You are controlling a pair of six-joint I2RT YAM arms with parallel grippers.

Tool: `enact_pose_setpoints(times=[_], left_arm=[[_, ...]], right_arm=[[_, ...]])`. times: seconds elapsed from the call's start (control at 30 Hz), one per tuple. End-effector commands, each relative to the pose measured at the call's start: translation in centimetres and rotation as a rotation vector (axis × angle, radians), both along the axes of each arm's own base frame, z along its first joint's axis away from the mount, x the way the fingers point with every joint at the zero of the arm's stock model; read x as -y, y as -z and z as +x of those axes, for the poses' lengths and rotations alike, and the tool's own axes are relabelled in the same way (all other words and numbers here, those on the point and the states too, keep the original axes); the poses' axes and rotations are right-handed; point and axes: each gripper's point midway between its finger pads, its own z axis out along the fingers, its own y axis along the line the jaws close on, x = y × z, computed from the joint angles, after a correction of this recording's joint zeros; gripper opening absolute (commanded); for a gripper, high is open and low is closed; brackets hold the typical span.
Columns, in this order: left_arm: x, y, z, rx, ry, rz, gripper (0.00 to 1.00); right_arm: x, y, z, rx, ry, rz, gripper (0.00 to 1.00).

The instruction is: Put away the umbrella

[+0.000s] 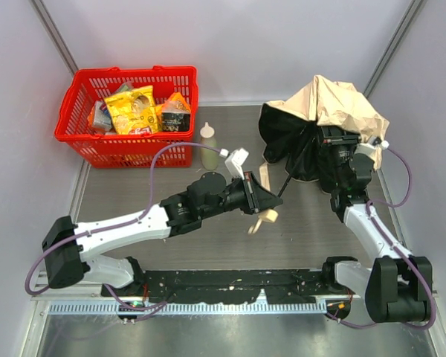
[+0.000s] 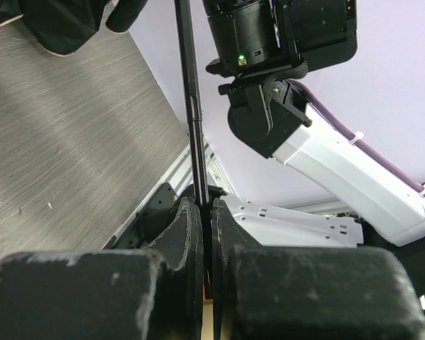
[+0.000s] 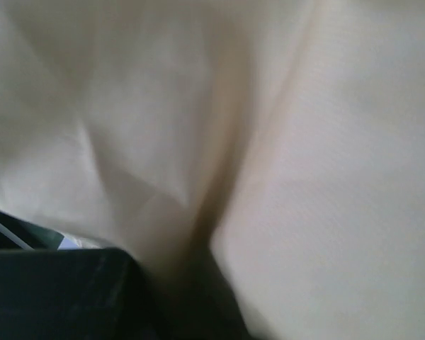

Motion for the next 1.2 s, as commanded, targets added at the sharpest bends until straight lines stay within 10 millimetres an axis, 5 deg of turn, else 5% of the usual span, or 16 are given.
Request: enact_pose_setpoints(times=[0.0,0.17,0.33,0.43,0.63,0.83,0.87,0.97,1.07,1.17], left_arm=[[-1.1,-8.2,-1.1,0.127,0.025,-0.245,0.00],[-1.4,-6.9,1.3,0.096,-0.045,-0.188,0.00],[-1.6,-8.1,7.5,0.041,-0.098,-0.198,0.00],[-0.3,-8.7,9.4,0.056,-0.095,-0.187,0.00],[0.4,-8.9,9.6,0.054,-0.091,-0.220,0.00],[-0.7,-6.6,7.2,0.099,-0.073,-0.132,0.00],[-0.9,-5.7,6.5,0.097,-0.067,-0.110,0.09],[-2.5,-3.0,4.3,0.137,-0.039,-0.044,0.55],[-5.0,-0.4,2.1,0.209,0.004,0.021,0.81],[-7.7,-0.1,0.1,0.316,0.045,0.054,0.88]], right_arm=[[0.4,-2.6,0.2,0.091,0.021,-0.028,0.01],[-1.9,-3.4,-0.4,0.106,-0.080,-0.137,0.01],[-10.0,-1.6,-4.8,0.094,-0.294,-0.252,0.01],[-14.5,0.7,-8.3,0.068,-0.376,-0.290,0.01],[-14.0,1.1,-10.1,0.063,-0.337,-0.343,0.01],[-13.0,-0.7,-8.6,0.141,-0.226,-0.501,0.01],[-12.9,-1.3,-8.3,0.169,-0.208,-0.536,0.01],[-12.4,-2.8,-7.0,0.275,-0.126,-0.727,0.01],[-12.7,-4.8,-7.7,0.547,-0.093,-0.942,0.01],[-13.8,-4.0,-7.9,0.691,-0.089,-1.156,0.01]])
